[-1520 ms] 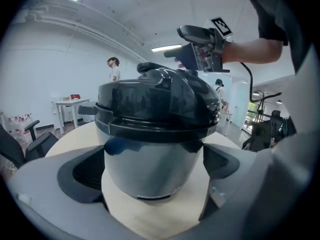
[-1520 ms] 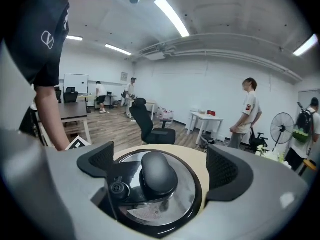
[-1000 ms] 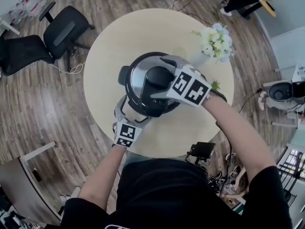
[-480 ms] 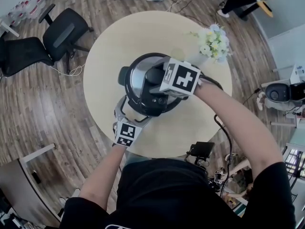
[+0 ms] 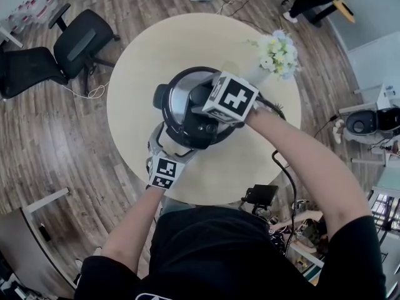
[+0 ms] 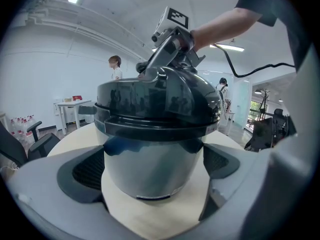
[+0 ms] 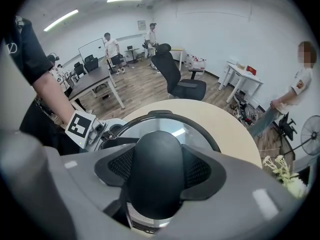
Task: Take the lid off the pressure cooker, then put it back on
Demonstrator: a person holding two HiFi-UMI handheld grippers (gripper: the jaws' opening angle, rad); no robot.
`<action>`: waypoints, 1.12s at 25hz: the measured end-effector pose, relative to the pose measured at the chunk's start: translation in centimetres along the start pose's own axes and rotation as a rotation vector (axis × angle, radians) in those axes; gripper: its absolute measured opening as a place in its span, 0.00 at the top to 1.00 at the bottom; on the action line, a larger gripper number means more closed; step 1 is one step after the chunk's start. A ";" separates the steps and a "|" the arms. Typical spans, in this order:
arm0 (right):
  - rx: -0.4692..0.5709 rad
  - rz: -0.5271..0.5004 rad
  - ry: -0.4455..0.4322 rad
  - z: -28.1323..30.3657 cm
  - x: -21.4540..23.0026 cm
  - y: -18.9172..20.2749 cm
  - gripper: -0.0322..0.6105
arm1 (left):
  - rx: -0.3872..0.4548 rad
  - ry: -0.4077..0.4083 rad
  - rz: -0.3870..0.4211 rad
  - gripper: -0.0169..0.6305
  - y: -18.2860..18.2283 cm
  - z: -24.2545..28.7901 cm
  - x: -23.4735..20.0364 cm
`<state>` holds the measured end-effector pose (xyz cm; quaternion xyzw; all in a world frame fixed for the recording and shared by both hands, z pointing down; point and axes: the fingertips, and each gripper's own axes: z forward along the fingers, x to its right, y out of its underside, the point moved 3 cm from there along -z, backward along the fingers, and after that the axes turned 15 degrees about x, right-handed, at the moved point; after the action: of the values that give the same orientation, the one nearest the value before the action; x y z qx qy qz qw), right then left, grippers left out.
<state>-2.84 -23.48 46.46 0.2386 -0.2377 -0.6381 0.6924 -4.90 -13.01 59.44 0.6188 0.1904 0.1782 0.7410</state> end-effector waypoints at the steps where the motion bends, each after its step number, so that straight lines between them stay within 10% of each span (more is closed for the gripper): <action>1: -0.002 0.008 0.007 0.0 0.0 0.0 0.51 | 0.001 -0.001 0.000 0.06 0.0 0.0 0.0; 21: 0.009 0.423 0.351 0.0 1.7 0.4 0.50 | 0.001 -0.013 -0.015 0.06 0.6 0.3 0.3; 28: 0.000 0.439 0.353 -0.1 1.9 0.6 0.49 | -0.010 -0.017 -0.024 0.06 1.0 0.4 0.4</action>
<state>-2.24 -25.33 46.82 0.2888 -0.1594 -0.4213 0.8448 -4.44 -12.96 60.45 0.6142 0.1907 0.1650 0.7477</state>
